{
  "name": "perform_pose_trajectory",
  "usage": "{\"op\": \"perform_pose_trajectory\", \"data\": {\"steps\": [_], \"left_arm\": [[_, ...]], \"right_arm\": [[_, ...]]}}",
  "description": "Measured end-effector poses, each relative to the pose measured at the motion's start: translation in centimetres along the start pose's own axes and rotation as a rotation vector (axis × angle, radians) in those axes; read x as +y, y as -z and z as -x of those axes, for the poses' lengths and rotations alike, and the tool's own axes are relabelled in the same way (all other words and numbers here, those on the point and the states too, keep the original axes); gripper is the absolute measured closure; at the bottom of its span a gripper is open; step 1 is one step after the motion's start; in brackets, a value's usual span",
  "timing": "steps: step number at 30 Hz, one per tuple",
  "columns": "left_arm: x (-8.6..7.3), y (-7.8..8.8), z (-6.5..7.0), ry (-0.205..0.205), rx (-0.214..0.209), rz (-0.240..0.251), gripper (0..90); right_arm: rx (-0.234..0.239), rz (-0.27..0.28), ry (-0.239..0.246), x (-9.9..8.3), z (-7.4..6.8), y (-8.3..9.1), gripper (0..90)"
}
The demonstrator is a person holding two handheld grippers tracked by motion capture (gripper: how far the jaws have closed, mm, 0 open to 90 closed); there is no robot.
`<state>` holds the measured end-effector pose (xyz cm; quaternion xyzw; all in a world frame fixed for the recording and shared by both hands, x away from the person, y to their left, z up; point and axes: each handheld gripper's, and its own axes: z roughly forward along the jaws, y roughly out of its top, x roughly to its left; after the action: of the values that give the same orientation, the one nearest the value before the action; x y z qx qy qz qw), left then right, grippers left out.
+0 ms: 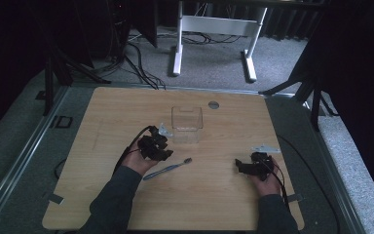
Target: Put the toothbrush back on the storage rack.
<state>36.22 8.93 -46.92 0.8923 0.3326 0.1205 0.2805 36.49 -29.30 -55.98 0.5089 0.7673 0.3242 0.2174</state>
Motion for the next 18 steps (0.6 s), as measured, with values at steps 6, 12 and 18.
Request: {"op": "perform_pose_trajectory", "data": {"steps": [6, 12, 18], "left_arm": [[0.22, -0.3, 0.22, -0.013, -0.011, -0.023, 62.6], [0.43, -0.58, 0.46, -0.021, -0.025, -0.04, 62.7], [0.52, -0.84, 0.56, -0.033, -0.03, -0.059, 64.1]], "right_arm": [[0.0, 0.0, 0.0, 0.0, 0.0, 0.0, 12.7], [0.0, -0.001, 0.001, 0.0, 0.0, 0.0, 12.7], [0.0, 0.0, 0.0, 0.0, 0.0, 0.0, 12.7]]}}
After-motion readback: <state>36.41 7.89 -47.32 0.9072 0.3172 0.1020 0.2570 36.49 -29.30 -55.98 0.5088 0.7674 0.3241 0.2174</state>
